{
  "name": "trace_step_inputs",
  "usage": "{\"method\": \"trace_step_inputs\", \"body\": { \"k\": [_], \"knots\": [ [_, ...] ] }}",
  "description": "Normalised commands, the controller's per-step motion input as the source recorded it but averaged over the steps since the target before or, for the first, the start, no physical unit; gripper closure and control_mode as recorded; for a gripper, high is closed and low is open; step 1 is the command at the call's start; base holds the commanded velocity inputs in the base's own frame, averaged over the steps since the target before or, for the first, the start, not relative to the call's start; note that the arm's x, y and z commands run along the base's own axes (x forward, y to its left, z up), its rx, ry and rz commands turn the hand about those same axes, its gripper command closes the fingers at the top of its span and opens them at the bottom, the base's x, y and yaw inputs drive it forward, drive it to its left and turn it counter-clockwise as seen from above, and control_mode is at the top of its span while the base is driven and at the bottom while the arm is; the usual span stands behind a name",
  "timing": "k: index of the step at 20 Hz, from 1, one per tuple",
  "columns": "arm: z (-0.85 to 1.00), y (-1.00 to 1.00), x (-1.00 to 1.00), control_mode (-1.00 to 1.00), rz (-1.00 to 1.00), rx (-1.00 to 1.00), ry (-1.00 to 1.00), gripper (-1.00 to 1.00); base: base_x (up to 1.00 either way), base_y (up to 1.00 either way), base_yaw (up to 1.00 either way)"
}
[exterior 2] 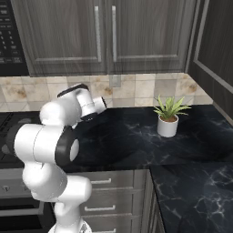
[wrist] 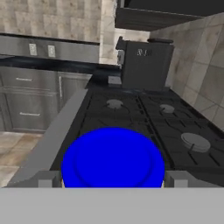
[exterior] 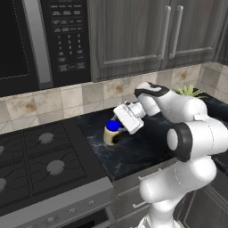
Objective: Collect the turmeric, mayonnaise, and shaker from the cabinet and place them next to the stove.
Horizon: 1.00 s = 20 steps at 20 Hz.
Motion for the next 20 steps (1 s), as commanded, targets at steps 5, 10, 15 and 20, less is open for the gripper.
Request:
{"method": "trace_step_inputs", "body": {
  "k": [5, 10, 15, 20],
  "knots": [
    [-0.29, 0.17, 0.29, -1.00, -0.04, 0.00, 0.00, 1.00, 0.00, 0.00, 0.00],
    [-0.27, 0.24, 0.21, -1.00, -0.04, 0.00, 0.00, 1.00, 0.00, 0.00, 0.00],
    [-0.33, 0.15, 0.24, -1.00, -0.05, -0.01, 0.00, 1.00, 0.00, 0.00, 0.00],
    [-0.31, 0.05, 0.32, -1.00, -0.03, -0.02, 0.00, 1.00, 0.00, 0.00, 0.00]
  ]
}}
